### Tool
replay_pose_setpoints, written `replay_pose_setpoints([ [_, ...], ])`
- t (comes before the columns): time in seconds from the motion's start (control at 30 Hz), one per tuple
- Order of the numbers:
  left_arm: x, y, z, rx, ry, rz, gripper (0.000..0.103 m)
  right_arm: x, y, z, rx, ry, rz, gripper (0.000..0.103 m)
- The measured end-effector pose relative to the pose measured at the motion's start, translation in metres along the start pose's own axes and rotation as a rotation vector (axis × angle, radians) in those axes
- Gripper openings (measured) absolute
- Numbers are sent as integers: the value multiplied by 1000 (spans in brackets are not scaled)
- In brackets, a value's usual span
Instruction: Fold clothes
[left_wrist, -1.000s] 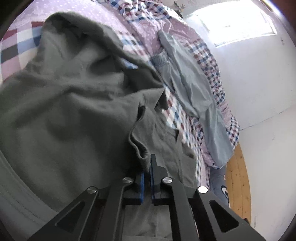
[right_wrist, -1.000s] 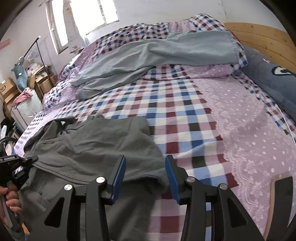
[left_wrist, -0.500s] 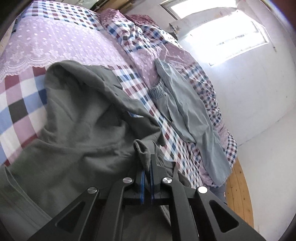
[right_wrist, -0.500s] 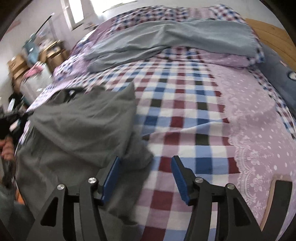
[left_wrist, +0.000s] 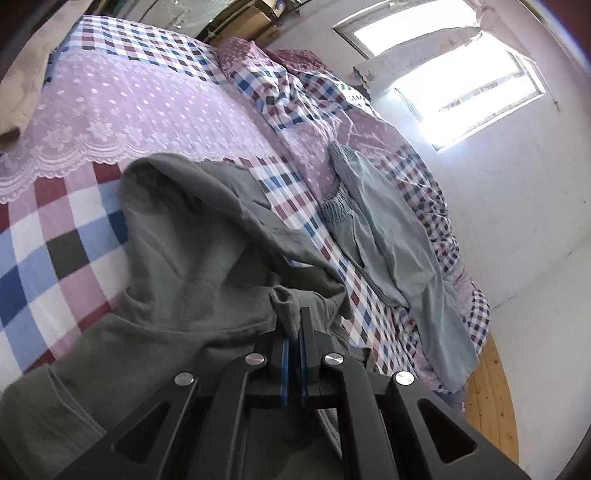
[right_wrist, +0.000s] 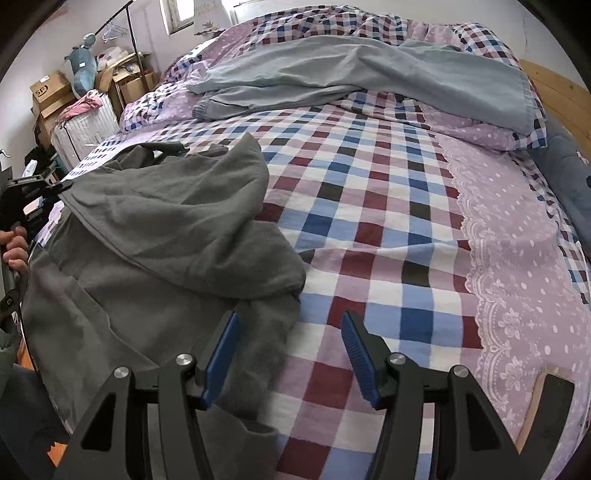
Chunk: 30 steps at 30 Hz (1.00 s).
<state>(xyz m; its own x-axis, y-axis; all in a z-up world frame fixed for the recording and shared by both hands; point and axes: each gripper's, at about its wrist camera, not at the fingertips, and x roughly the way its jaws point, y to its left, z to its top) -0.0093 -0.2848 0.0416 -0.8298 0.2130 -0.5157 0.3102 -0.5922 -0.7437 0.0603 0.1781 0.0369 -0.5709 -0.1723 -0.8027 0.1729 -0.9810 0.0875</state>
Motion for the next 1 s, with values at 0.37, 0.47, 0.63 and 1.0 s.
replay_pose_setpoints([
  [0.37, -6, 10, 8, -17, -46, 73, 2, 12, 8, 11, 24, -40, -46, 56],
  [0.47, -5, 11, 8, -14, -38, 82, 2, 18, 15, 15, 3, -47, -80, 47],
  [0.63, -3, 15, 10, -19, -18, 90, 2, 29, 30, 16, -95, -7, -158, 39],
  [1.0, 1, 13, 9, -15, 12, 74, 2, 36, 54, 16, -222, -16, -234, 17],
])
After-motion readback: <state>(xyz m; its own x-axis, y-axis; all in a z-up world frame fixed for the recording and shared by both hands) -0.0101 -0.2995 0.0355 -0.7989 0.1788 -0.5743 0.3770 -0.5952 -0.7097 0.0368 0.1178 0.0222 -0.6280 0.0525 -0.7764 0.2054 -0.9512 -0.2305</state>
